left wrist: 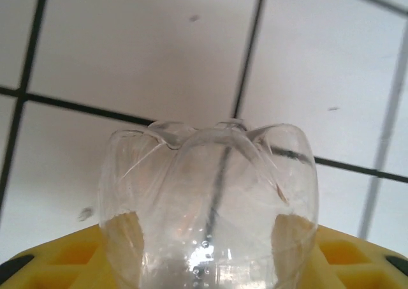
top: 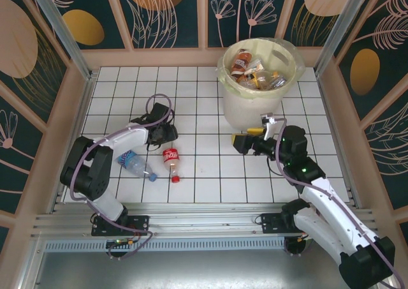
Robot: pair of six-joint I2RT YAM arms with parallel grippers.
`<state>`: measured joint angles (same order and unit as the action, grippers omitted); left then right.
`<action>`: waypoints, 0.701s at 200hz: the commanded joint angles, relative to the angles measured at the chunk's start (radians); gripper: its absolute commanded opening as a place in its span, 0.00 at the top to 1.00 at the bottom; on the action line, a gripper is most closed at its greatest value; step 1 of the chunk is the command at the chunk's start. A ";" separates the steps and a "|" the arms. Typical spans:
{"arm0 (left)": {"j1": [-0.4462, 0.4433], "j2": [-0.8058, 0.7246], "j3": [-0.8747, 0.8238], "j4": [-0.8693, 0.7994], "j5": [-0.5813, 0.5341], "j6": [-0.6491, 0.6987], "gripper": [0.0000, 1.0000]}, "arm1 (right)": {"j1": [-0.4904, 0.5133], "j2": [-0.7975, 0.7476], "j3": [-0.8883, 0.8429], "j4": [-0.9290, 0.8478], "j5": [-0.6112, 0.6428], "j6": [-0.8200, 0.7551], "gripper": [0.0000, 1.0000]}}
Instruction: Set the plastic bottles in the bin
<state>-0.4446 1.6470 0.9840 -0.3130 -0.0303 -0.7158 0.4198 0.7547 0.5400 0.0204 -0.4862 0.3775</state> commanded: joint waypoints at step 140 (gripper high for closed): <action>-0.110 -0.126 0.030 0.464 0.209 -0.158 0.49 | 0.248 0.475 0.189 0.206 0.035 0.093 0.02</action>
<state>-0.5434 1.5284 0.9840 0.0978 0.1539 -0.8371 0.6395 1.1774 0.6613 0.1635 -0.4919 0.4713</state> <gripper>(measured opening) 0.518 0.985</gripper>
